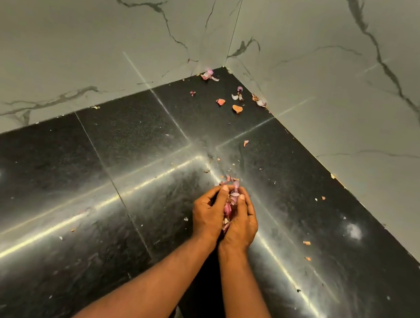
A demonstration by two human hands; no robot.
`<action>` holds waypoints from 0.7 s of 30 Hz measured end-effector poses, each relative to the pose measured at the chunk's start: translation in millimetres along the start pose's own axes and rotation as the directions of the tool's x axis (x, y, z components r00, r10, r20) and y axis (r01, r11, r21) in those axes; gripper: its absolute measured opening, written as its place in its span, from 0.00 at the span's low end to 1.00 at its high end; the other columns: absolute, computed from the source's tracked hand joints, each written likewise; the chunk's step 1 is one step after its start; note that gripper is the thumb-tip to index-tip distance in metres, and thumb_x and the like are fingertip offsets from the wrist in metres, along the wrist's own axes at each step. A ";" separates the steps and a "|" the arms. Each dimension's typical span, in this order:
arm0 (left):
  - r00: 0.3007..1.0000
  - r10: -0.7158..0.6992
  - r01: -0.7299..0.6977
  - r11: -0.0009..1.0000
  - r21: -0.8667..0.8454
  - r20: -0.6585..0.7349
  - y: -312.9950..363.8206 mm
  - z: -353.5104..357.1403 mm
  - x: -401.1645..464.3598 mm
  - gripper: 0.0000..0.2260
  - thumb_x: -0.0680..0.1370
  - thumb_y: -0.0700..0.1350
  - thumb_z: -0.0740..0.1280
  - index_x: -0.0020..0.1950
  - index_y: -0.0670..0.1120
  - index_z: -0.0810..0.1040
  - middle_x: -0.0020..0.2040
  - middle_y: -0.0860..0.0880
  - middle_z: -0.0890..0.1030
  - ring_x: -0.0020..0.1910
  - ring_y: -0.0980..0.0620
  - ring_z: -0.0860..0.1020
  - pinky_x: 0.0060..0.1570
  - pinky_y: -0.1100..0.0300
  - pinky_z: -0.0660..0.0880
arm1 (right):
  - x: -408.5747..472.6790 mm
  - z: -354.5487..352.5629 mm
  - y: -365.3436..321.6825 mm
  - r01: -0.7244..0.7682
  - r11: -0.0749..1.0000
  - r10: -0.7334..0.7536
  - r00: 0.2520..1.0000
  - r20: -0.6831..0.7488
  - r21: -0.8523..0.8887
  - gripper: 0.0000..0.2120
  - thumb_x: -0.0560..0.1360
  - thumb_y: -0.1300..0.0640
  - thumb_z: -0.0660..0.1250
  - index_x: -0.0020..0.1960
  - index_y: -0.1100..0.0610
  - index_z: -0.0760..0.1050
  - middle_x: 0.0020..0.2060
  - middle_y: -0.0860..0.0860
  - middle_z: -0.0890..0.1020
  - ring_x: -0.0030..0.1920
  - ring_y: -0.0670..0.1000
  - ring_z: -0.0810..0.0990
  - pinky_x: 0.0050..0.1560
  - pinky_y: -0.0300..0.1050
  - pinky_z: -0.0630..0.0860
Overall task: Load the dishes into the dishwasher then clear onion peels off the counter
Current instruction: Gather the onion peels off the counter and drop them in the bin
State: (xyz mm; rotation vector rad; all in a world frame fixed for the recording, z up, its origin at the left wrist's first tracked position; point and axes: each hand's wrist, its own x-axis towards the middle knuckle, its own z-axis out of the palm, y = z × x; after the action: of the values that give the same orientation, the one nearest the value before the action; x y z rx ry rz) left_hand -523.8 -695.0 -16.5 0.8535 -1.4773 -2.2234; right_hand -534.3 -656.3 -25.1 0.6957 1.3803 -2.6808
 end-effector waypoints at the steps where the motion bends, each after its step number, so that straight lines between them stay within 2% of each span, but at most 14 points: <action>1: 1.000 -0.022 0.022 0.999 -0.029 -0.007 -0.4 0.8 -3.7 0.07 0.82 0.41 0.69 0.54 0.46 0.88 0.51 0.49 0.88 0.54 0.49 0.86 0.58 0.51 0.82 | -3.4 -3.0 -1.7 -0.022 0.998 0.022 1.000 -0.001 0.056 0.10 0.81 0.65 0.68 0.60 0.64 0.83 0.57 0.61 0.86 0.60 0.62 0.84 0.60 0.50 0.83; 4: 0.999 -0.017 0.016 0.999 -0.050 -0.032 1.9 -4.3 -26.0 0.06 0.82 0.42 0.71 0.51 0.46 0.88 0.48 0.47 0.88 0.51 0.47 0.87 0.56 0.50 0.82 | -25.7 -11.8 -10.0 -0.043 0.992 0.041 0.999 0.014 0.115 0.08 0.79 0.66 0.70 0.57 0.63 0.84 0.57 0.64 0.85 0.56 0.60 0.86 0.54 0.48 0.84; 7: 0.997 0.010 -0.016 0.996 -0.085 -0.077 11.9 -10.6 -41.6 0.04 0.80 0.43 0.73 0.48 0.45 0.87 0.46 0.46 0.88 0.47 0.47 0.87 0.54 0.49 0.83 | -41.8 -10.2 -17.9 -0.054 0.988 0.044 0.996 0.074 0.143 0.09 0.78 0.65 0.72 0.58 0.64 0.82 0.56 0.63 0.85 0.53 0.58 0.86 0.53 0.48 0.85; 12: 0.974 0.133 -0.148 0.986 -0.071 -0.182 33.3 -36.4 -70.1 0.09 0.80 0.47 0.73 0.46 0.43 0.86 0.43 0.43 0.87 0.43 0.44 0.85 0.49 0.47 0.83 | -84.4 -2.5 -22.2 -0.112 0.991 0.092 0.969 0.228 0.075 0.04 0.80 0.65 0.70 0.54 0.61 0.82 0.45 0.57 0.87 0.43 0.53 0.87 0.44 0.44 0.84; 18: 0.903 0.223 -0.273 0.958 -0.091 -0.367 43.7 -89.6 -130.1 0.10 0.81 0.45 0.72 0.45 0.38 0.84 0.40 0.44 0.86 0.39 0.49 0.83 0.44 0.53 0.82 | -150.7 -18.4 -0.8 -0.209 0.977 0.210 0.896 0.391 -0.047 0.04 0.81 0.64 0.69 0.54 0.63 0.80 0.43 0.58 0.86 0.43 0.54 0.86 0.47 0.49 0.85; 21: 0.838 0.255 -0.317 0.947 -0.050 -0.483 39.5 -128.7 -166.7 0.09 0.81 0.47 0.73 0.42 0.45 0.85 0.40 0.44 0.86 0.40 0.48 0.84 0.46 0.50 0.82 | -194.1 -34.3 22.0 -0.303 0.948 0.315 0.838 0.445 -0.100 0.11 0.80 0.63 0.70 0.60 0.67 0.78 0.44 0.59 0.86 0.44 0.56 0.86 0.49 0.51 0.85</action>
State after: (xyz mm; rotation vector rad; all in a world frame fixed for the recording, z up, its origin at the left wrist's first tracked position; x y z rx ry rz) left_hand -315.6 -706.5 32.6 0.9718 -1.1281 -1.7094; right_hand -342.0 -673.7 20.6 0.2270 1.0695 -2.3546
